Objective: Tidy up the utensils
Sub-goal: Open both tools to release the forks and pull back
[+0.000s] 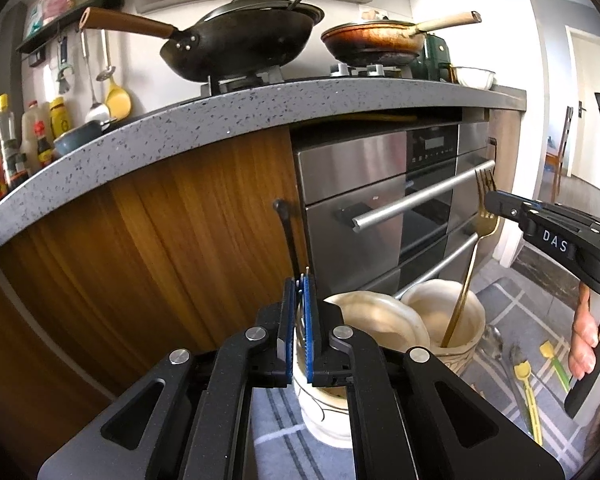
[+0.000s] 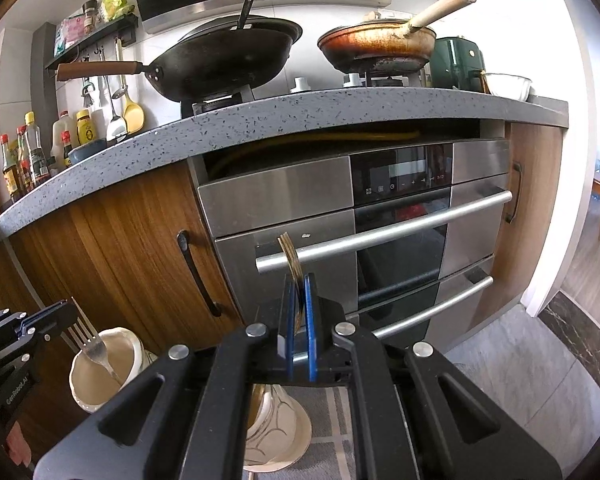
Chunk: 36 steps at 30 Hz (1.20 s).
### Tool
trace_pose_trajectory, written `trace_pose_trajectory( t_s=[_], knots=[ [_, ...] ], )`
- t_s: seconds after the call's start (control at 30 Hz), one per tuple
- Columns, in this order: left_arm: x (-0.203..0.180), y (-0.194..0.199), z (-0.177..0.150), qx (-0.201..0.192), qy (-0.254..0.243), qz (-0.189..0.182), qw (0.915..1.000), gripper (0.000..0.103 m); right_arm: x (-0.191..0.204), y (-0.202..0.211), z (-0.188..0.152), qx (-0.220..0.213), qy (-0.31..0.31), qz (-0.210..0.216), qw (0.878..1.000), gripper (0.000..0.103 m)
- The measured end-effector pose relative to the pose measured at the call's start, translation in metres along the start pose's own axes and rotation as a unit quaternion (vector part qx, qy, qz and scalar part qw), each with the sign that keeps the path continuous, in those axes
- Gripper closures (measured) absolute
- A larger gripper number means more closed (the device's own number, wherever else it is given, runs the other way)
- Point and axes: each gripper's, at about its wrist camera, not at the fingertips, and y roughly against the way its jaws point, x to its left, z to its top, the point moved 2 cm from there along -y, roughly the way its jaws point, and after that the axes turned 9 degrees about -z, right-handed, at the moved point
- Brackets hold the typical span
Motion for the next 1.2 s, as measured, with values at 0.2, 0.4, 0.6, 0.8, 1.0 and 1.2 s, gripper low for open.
trace_pose_trajectory(
  t_s=[0.2, 0.4, 0.6, 0.8, 1.0, 1.2],
  knots=[
    [0.007, 0.008, 0.003, -0.010, 0.018, 0.002, 0.9998, 0.069, -0.003, 0.007, 0.002, 0.002, -0.004, 0.010, 1.000, 0.065],
    [0.011, 0.029, 0.003, -0.034, 0.038, 0.001, 0.9987, 0.028, -0.015, 0.033, 0.002, -0.006, -0.008, 0.024, 1.000, 0.034],
    [0.011, 0.048, -0.002, -0.047, 0.068, -0.008, 0.9965, 0.010, -0.036, 0.062, -0.002, -0.009, -0.001, 0.026, 1.000, 0.007],
    [0.003, 0.066, -0.018, -0.053, 0.097, -0.040, 0.9930, 0.006, -0.067, 0.081, -0.021, 0.005, -0.013, 0.024, 1.000, 0.005],
    [-0.025, 0.072, -0.039, -0.049, 0.075, -0.058, 0.9943, 0.005, -0.107, 0.079, -0.057, 0.054, -0.010, -0.007, 0.998, 0.005],
    [-0.061, 0.054, -0.070, 0.006, 0.050, -0.110, 0.9926, 0.005, -0.139, 0.067, -0.101, 0.110, 0.006, -0.047, 0.993, 0.005]
  ],
)
